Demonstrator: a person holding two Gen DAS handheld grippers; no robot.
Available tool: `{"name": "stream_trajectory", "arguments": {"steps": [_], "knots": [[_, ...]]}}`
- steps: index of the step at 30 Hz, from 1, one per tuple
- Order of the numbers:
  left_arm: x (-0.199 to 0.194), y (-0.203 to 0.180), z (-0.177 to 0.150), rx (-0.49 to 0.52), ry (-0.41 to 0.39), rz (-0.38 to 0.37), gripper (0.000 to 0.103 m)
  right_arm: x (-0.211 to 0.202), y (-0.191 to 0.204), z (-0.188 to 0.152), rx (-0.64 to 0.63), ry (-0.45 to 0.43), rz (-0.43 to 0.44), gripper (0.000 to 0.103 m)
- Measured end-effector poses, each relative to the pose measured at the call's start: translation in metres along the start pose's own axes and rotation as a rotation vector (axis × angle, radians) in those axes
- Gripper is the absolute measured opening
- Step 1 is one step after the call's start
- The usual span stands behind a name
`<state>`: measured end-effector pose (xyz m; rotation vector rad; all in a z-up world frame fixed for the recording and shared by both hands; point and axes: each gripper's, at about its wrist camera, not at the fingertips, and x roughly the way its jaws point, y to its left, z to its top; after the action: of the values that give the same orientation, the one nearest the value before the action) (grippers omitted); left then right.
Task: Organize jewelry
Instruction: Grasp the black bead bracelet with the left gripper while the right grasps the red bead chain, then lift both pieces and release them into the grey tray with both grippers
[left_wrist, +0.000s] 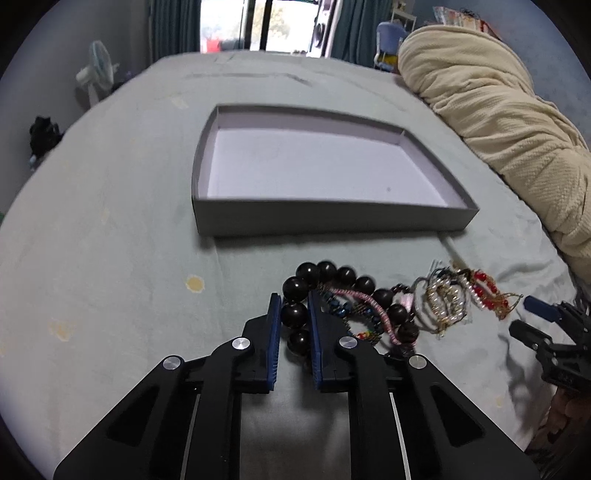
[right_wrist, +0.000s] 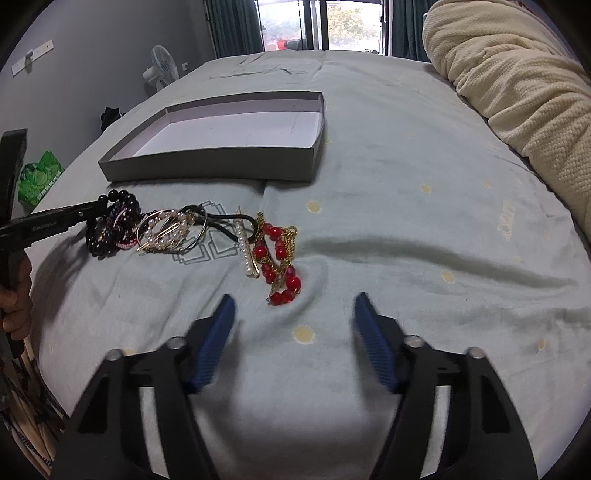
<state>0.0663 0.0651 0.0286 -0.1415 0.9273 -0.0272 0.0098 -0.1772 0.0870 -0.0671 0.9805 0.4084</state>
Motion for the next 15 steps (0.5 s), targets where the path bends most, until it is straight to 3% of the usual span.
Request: {"name": "stream_trajectory", "arguments": {"steps": [7,12,14,15], "knots": [[-0.030,0.000,0.007,-0.011,-0.110,-0.051,0.015,0.008,-0.001,0.007,0.013,0.023,0.038,0.032],[-0.038,-0.005,0.007,0.008,-0.136,-0.074,0.015,0.015,0.001,0.013,0.022,0.029,0.049,0.029],[-0.041,-0.008,0.007,0.022,-0.146,-0.073,0.015,0.017,-0.001,0.016,0.039,0.027,0.059,0.016],[-0.043,-0.010,0.007,0.030,-0.153,-0.074,0.015,0.017,-0.002,0.017,0.041,0.025,0.061,0.016]]}}
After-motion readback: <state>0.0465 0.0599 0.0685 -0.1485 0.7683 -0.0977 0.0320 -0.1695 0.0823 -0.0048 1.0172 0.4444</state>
